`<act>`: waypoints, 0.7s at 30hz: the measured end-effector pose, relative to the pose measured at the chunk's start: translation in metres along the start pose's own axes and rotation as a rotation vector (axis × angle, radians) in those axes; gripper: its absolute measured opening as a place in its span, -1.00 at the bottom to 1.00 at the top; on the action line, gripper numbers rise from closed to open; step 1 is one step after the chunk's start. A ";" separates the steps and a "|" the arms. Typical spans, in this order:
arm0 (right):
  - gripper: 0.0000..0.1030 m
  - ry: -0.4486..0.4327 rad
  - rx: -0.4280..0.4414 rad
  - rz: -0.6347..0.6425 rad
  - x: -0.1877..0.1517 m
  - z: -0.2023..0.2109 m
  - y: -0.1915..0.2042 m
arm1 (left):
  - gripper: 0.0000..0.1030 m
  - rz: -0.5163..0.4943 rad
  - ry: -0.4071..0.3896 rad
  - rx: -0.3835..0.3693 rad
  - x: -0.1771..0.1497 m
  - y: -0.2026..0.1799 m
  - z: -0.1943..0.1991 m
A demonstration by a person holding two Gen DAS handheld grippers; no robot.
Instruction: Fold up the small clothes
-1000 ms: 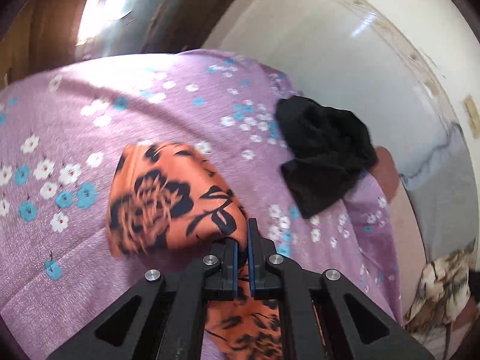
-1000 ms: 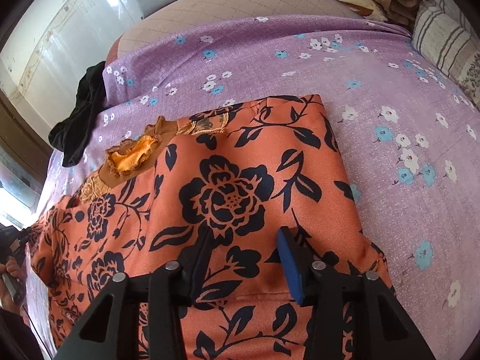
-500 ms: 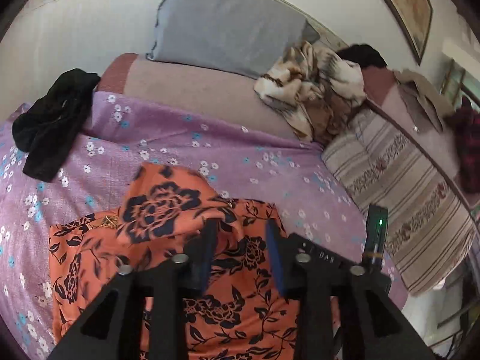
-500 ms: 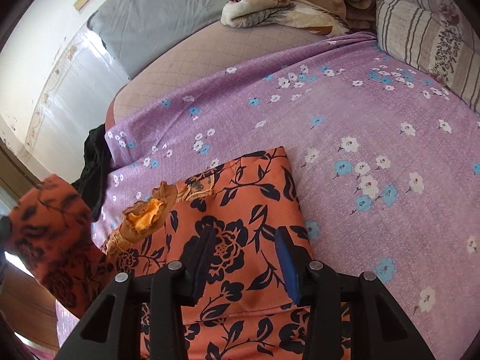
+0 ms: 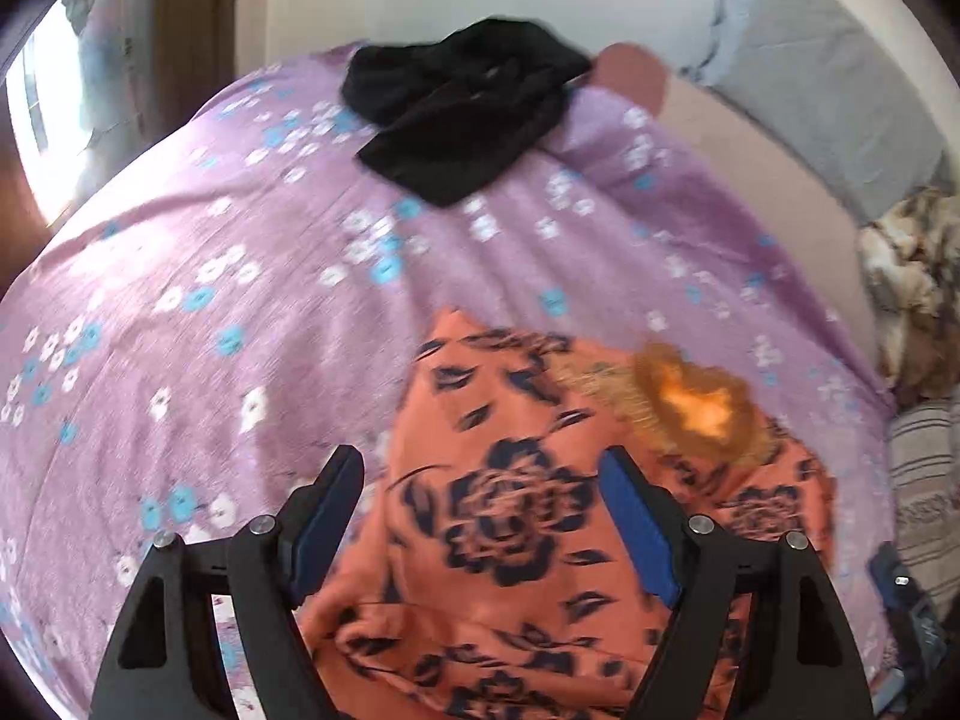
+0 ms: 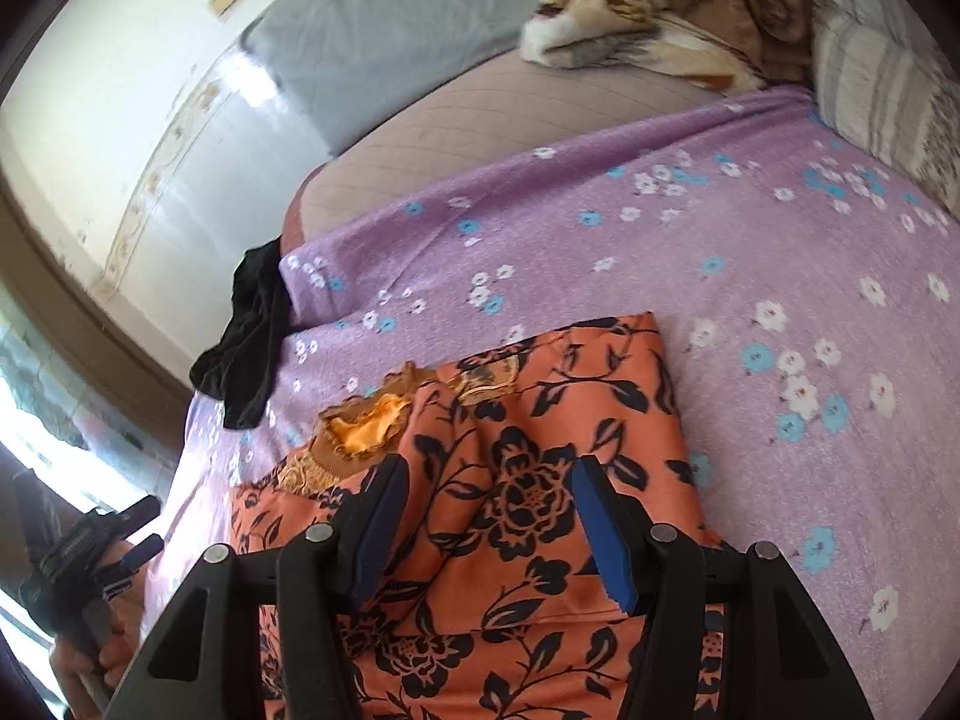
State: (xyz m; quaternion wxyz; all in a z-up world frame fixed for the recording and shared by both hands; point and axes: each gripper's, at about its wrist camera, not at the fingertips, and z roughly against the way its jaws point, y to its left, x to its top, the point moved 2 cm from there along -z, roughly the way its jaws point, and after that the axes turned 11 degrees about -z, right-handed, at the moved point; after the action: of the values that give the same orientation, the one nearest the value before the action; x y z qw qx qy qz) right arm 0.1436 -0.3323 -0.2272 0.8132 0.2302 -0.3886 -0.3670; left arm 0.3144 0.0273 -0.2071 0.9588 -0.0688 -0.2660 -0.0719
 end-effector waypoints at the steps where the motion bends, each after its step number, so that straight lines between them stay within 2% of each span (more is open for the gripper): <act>1: 0.17 -0.005 -0.003 0.069 -0.006 -0.001 0.014 | 0.55 -0.005 0.046 0.037 -0.006 0.006 -0.014; 3: 0.17 -0.011 -0.023 0.203 -0.019 -0.004 0.043 | 0.55 -0.045 0.140 0.106 -0.017 0.009 -0.039; 4: 0.17 -0.010 -0.034 0.260 -0.026 -0.008 0.055 | 0.55 -0.062 0.164 0.110 -0.021 0.009 -0.046; 8: 0.17 0.023 -0.093 0.455 -0.061 -0.035 0.093 | 0.57 -0.126 0.139 0.120 -0.023 0.005 -0.049; 10: 0.16 0.039 -0.191 0.558 -0.079 -0.053 0.101 | 0.62 -0.149 0.135 0.119 -0.023 0.006 -0.050; 12: 0.13 0.053 -0.330 0.571 -0.085 -0.068 0.090 | 0.62 -0.136 0.139 0.099 -0.023 0.009 -0.051; 14: 0.13 0.080 -0.396 0.437 -0.071 -0.069 0.061 | 0.62 -0.120 0.140 0.092 -0.023 0.012 -0.052; 18: 0.13 0.156 -0.372 0.056 -0.037 -0.040 -0.013 | 0.62 -0.152 0.128 0.132 -0.023 0.012 -0.051; 20: 0.13 0.144 -0.350 -0.090 -0.025 -0.022 -0.046 | 0.62 -0.162 0.124 0.141 -0.023 0.012 -0.051; 21: 0.13 0.111 -0.366 -0.142 -0.018 -0.013 -0.058 | 0.62 -0.166 0.123 0.143 -0.023 0.012 -0.051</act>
State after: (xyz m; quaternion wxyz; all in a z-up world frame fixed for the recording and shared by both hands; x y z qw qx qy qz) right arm 0.1218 -0.3536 -0.2815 0.8337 0.1252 -0.2528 -0.4747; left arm 0.3229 0.0326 -0.2637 0.9666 0.0264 -0.2159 -0.1358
